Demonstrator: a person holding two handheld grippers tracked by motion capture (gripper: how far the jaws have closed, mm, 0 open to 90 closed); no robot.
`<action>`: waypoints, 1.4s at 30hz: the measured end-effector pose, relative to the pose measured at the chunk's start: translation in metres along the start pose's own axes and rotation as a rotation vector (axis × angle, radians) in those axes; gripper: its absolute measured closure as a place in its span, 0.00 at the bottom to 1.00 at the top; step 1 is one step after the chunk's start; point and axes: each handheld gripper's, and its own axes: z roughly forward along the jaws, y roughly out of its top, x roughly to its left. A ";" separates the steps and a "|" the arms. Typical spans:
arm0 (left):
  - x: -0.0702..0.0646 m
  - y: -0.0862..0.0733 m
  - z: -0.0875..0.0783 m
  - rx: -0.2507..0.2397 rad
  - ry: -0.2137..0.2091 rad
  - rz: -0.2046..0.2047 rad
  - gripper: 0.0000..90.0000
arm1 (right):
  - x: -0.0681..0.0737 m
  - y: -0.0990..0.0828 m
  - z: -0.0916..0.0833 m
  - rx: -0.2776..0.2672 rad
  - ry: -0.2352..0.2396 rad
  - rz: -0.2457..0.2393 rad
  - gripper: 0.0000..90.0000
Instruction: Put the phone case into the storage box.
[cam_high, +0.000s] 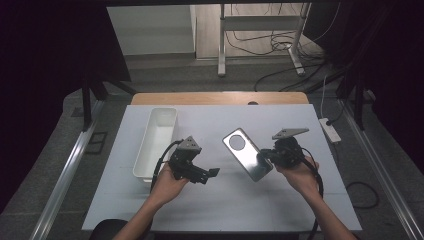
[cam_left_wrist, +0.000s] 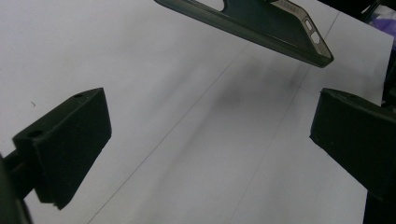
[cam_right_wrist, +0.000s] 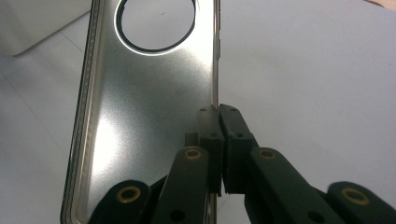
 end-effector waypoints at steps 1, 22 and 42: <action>0.001 0.002 0.002 -0.002 -0.005 -0.007 0.00 | 0.001 0.001 0.000 -0.007 0.001 -0.003 0.98; -0.001 0.006 0.015 0.000 -0.038 -0.029 0.00 | 0.015 0.007 0.005 -0.044 0.013 -0.018 0.98; -0.003 0.000 0.017 0.020 -0.088 -0.082 0.00 | 0.037 0.010 0.013 -0.058 0.041 -0.054 0.98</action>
